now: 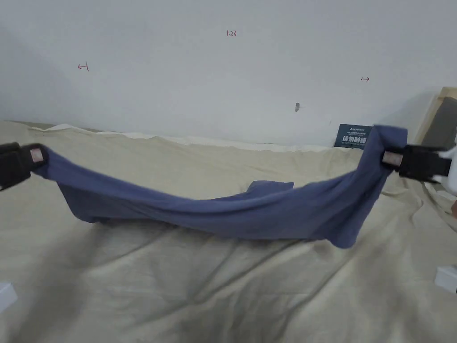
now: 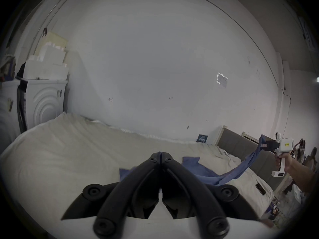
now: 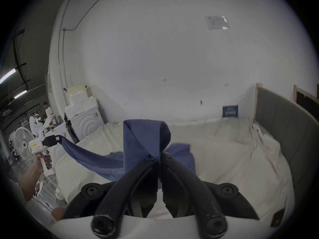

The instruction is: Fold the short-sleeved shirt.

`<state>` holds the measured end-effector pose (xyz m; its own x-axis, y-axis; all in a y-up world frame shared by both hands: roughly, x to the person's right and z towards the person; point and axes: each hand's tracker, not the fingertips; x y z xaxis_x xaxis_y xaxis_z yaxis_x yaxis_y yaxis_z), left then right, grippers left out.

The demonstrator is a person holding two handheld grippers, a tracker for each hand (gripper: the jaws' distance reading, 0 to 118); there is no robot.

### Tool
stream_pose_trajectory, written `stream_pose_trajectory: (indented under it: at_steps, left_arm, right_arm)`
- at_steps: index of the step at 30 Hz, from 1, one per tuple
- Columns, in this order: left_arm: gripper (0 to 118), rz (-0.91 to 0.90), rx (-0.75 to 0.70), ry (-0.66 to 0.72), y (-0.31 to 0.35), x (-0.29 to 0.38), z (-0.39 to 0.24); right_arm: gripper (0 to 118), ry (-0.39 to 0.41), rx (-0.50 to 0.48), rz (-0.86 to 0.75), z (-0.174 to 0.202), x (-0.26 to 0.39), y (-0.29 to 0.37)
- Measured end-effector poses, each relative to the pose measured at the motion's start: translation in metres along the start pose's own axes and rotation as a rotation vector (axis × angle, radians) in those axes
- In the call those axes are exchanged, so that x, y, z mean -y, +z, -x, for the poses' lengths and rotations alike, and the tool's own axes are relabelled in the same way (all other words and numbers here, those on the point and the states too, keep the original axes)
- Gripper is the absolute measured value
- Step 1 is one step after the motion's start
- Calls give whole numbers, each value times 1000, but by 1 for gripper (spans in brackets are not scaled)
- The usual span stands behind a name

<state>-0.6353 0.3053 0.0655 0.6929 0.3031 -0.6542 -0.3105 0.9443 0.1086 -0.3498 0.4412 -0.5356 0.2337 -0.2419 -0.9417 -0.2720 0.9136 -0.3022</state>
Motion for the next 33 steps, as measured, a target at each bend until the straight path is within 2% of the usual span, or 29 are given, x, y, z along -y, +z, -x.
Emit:
stream_pose_trajectory:
  at_steps: [1, 3, 4, 6, 7, 8, 13, 21, 26, 33]
  left_arm:
    - [0, 17, 4, 1, 16, 11, -4]
    - [0, 44, -4, 0, 38, 30, -3]
    - [0, 79, -1, -2, 49, 41, -3]
    - [0, 101, -19, -12, 69, 61, -6]
    - [0, 142, -23, -1, 78, 71, -5]
    - [0, 148, -31, -5, 88, 80, -7]
    - [0, 208, -59, -7, 121, 119, -10]
    - [0, 355, -88, -9, 148, 182, -8]
    - [0, 403, -117, 16, 159, 220, -2]
    - [0, 477, -154, 10, 164, 241, 6]
  right_arm:
    - [4, -8, -6, 13, -4, 4, -3]
    - [4, -10, -23, 51, -7, 92, 33]
    - [4, 1, -20, 59, -6, 110, 41]
    - [4, -21, -32, 85, -8, 137, 53]
    - [4, -26, -29, 91, 10, 153, 66]
    - [4, -30, -26, 97, 12, 168, 73]
    - [4, -51, -20, 149, 5, 235, 101]
    - [4, -34, -3, 213, 31, 310, 130]
    - [4, -50, 3, 254, 31, 348, 139]
    - [4, -78, 21, 309, 18, 377, 137]
